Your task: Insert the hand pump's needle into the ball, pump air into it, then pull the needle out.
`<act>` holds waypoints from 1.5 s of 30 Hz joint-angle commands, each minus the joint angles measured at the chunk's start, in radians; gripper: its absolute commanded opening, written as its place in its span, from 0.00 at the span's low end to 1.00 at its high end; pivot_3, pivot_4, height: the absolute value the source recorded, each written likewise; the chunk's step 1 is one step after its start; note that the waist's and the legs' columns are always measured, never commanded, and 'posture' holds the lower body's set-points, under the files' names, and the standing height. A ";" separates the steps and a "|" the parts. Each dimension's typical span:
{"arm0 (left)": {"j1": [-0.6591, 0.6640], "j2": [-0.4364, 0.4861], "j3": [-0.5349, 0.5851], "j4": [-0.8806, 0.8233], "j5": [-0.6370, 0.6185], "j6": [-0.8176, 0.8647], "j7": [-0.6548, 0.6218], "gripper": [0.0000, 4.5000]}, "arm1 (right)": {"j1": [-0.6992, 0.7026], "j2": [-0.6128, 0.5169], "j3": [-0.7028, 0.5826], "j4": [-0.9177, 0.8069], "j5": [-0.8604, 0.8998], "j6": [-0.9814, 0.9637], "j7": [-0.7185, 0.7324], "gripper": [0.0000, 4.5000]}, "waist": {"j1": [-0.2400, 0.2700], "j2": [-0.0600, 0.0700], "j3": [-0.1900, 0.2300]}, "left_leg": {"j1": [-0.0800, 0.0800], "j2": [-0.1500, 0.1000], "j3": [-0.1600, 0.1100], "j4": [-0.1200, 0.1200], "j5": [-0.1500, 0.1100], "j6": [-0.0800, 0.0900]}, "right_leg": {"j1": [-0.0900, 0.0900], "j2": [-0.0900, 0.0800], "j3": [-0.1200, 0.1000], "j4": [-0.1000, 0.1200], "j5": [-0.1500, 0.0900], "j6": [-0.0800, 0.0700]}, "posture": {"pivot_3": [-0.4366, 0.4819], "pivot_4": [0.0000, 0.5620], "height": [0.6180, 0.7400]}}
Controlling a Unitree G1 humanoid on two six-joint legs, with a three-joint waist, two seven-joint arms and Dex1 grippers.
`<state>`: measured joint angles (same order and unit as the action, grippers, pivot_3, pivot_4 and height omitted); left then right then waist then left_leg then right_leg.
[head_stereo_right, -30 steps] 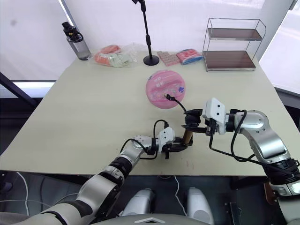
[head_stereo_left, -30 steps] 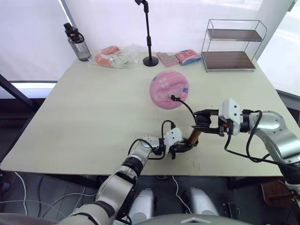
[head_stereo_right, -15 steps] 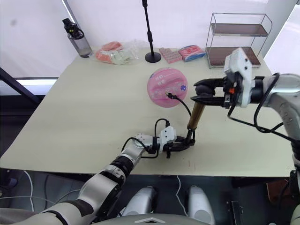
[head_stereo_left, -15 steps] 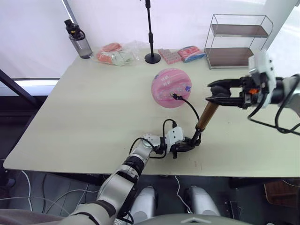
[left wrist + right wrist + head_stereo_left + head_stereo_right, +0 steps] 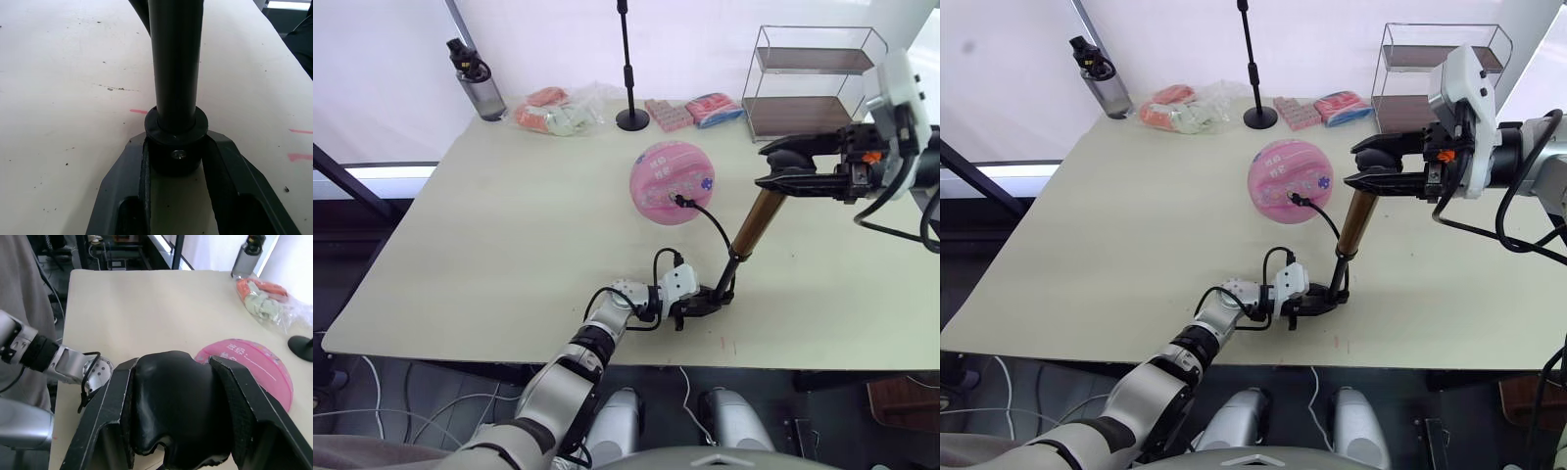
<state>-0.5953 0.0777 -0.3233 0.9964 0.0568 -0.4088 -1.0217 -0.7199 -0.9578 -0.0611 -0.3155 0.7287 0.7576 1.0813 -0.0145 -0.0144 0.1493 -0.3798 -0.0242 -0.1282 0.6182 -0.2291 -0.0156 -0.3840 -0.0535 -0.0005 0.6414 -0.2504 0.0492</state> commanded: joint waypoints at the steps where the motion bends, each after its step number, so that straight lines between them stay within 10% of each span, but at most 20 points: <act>1: 0.070 0.041 -0.031 0.116 0.067 0.064 0.008 0.24 | 0.108 0.049 0.066 -0.033 -0.099 -0.089 -0.036 0.40 | -0.003 -0.001 -0.002 | 0.001 0.000 0.000 0.000 0.000 0.000 | 0.001 0.000 0.000 0.000 0.000 0.000 | 0.48 0.27 0.93; 19: 0.065 0.034 -0.024 0.115 0.069 0.068 0.015 0.24 | 0.391 0.193 0.272 0.138 -0.435 -0.471 -0.075 0.40 | -0.006 -0.010 -0.013 | 0.012 0.002 0.004 -0.001 0.000 0.000 | 0.009 0.001 0.004 0.000 0.000 0.000 | 0.48 0.27 0.93; 45: 0.076 0.041 -0.031 0.108 0.075 0.060 0.004 0.24 | -0.156 -0.033 -0.099 0.028 0.105 0.091 -0.018 0.40 | 0.001 0.002 -0.001 | 0.001 0.000 0.001 0.000 0.000 0.000 | 0.001 0.000 0.001 0.000 0.000 0.000 | 0.48 0.27 0.93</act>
<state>-0.5911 0.0744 -0.3205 0.9924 0.0643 -0.4110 -1.0194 -0.7994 -0.9769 -0.0584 -0.2746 0.7904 0.8643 1.0802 -0.0138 -0.0124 0.1479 -0.3798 -0.0240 -0.1272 0.6179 -0.2291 -0.0156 -0.3841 -0.0538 0.0005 0.6412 -0.2505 0.0493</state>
